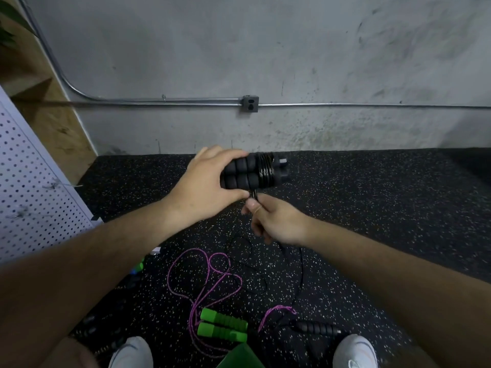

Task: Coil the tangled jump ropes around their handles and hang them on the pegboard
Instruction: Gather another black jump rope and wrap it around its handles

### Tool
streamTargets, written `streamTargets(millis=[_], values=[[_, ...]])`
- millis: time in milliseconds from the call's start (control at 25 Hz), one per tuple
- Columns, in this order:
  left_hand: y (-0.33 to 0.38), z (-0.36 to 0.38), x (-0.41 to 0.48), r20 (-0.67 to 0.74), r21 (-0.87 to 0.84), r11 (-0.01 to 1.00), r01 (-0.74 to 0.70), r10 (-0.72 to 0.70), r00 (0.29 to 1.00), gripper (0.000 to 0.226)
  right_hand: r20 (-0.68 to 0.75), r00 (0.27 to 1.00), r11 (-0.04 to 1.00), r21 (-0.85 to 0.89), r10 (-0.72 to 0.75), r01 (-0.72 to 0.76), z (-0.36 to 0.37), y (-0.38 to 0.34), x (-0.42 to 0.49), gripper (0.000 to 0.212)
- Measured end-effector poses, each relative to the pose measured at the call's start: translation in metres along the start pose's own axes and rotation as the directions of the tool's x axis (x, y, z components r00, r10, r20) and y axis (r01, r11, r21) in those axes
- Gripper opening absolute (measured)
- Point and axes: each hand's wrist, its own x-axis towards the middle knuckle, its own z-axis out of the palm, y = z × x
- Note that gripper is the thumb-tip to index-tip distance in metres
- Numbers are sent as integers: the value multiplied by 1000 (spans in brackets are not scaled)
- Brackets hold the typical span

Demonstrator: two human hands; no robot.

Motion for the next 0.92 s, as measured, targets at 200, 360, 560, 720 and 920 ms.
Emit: streamTargets(millis=[200,360,560,720,920], values=[[-27,2,7,38,206,978,29,-37,999,74,130,988,983,-172,85,-62,5,-31,-20,31],[-39,5,8,111,321,947,-26,-10,994,75,194,978,972,-231,78,-32,-20,-63,-52,28],[-37,7,-1,304,265,950,-163,78,950,73,-204,940,753,-653,-275,78,-55,-62,-47,18],[-15,14,-11,453,139,971,-197,114,884,70,-318,897,807,-587,-308,68,-77,-26,-20,12],[14,9,-17,462,-59,991,-121,135,876,71,-319,942,991,-109,-104,72,-86,11,0,4]])
